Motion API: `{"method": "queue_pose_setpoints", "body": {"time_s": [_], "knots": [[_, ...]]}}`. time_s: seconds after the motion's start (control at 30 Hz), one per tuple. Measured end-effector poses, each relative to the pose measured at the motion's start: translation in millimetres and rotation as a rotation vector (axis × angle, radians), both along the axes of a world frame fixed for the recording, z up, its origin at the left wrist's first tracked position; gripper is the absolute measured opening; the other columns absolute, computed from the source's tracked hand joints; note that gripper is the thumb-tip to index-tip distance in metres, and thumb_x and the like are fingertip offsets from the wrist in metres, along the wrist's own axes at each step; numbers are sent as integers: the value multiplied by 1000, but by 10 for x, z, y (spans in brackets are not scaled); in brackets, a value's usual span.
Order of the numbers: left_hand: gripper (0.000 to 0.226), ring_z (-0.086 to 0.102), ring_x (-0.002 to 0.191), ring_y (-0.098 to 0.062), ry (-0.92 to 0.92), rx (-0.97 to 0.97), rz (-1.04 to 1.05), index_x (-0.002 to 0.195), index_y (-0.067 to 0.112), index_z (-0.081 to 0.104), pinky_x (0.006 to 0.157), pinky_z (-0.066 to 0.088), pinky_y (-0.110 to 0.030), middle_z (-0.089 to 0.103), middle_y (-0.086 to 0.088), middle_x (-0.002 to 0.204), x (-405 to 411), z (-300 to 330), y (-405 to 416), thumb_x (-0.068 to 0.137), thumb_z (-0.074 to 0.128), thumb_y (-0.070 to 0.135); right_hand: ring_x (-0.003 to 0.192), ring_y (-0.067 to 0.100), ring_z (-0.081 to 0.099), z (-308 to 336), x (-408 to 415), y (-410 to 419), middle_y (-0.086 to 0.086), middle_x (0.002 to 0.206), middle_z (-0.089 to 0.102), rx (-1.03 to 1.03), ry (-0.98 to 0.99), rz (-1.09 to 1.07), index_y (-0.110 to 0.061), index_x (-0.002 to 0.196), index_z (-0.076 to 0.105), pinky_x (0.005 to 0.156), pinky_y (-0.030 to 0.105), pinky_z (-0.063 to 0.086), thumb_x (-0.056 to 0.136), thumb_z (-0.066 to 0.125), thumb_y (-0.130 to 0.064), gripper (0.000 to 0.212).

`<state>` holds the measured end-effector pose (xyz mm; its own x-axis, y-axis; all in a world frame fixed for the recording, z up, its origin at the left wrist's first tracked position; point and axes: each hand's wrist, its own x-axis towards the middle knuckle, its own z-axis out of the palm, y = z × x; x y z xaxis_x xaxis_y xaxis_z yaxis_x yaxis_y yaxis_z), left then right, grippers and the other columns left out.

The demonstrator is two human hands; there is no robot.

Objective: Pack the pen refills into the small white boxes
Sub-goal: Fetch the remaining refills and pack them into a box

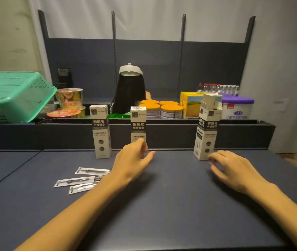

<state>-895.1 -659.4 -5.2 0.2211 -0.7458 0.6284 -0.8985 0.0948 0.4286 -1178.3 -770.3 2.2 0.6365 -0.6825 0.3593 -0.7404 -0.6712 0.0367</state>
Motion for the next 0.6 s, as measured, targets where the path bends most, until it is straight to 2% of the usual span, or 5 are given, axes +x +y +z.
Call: {"method": "queue_pose_setpoints", "body": {"time_s": [0.13, 0.3, 0.43, 0.6], "knots": [[27, 56, 74, -10, -80, 82, -50, 100, 24, 55, 69, 53, -36, 58, 10, 77, -546, 46, -225, 89, 57, 49, 111, 13, 56, 47, -358, -210, -7, 123, 60, -17, -7, -13, -26, 127, 55, 87, 26, 49, 98, 46, -36, 32], [44, 56, 101, -16, -220, 302, 9, 119, 25, 52, 82, 49, -34, 60, 5, 106, -1049, -13, -671, 90, 47, 58, 107, 13, 57, 51, -728, -522, -6, 119, 60, 9, -4, -8, -25, 125, 55, 84, 25, 48, 98, 47, -36, 30], [59, 55, 110, -17, -190, 356, 60, 129, 23, 48, 88, 50, -38, 58, 1, 124, -1237, -21, -970, 87, 45, 65, 107, 15, 57, 45, -905, -766, -6, 119, 60, 39, -6, -2, -25, 124, 55, 85, 28, 49, 98, 46, -37, 29], [74, 57, 110, -18, -117, 401, 113, 131, 20, 45, 85, 53, -39, 59, 0, 126, -1315, 60, -1229, 80, 47, 74, 108, 14, 56, 66, -998, -959, -7, 118, 60, 46, 3, 22, -27, 124, 54, 84, 26, 49, 98, 45, -38, 29]]}}
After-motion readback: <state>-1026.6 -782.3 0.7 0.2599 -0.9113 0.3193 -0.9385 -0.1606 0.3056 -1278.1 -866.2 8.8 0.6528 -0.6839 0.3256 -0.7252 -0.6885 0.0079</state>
